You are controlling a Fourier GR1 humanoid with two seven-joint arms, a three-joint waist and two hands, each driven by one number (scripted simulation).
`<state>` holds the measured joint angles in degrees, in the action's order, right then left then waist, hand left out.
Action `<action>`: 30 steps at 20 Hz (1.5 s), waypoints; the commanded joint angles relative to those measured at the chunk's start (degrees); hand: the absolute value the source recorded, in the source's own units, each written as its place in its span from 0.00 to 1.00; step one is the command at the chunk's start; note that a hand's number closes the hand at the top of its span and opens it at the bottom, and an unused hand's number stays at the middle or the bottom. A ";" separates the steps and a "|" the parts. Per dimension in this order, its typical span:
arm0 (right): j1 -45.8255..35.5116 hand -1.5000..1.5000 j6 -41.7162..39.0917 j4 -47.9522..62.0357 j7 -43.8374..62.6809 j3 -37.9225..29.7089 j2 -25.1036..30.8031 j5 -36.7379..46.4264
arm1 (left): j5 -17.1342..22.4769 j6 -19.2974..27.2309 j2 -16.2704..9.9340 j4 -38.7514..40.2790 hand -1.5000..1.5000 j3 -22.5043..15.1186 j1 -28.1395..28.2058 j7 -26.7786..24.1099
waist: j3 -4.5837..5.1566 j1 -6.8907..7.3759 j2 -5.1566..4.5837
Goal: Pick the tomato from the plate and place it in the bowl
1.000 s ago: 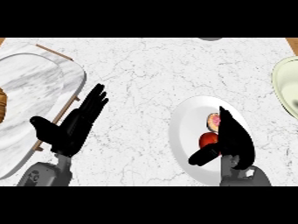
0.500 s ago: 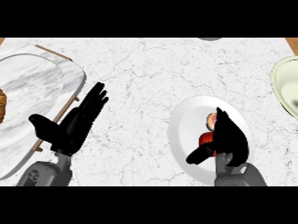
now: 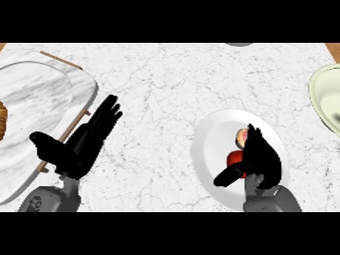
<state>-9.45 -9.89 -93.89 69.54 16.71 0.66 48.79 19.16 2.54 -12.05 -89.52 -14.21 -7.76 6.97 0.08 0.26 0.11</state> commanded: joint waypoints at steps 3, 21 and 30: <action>-2.93 0.00 1.11 4.74 10.11 -0.83 -0.63 0.23 | -0.10 -1.34 -0.29 0.71 0.50 1.25 -1.04 0.40 | -0.06 -0.04 -0.19; -4.72 1.00 3.28 11.61 -1.52 -0.66 -0.59 6.67 | -2.77 -1.49 3.42 0.60 0.50 3.82 -1.51 2.36 | -0.08 -0.17 -0.12; 6.04 1.00 -5.90 -1.15 -33.25 15.01 17.88 6.20 | -3.12 -3.54 2.18 -1.74 0.50 3.06 2.34 0.67 | -0.16 -0.84 0.67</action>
<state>-7.53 -11.13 -92.22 49.70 24.35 10.74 56.50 15.85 -0.26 -9.33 -90.55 -11.24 -5.51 7.87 0.25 -0.45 0.70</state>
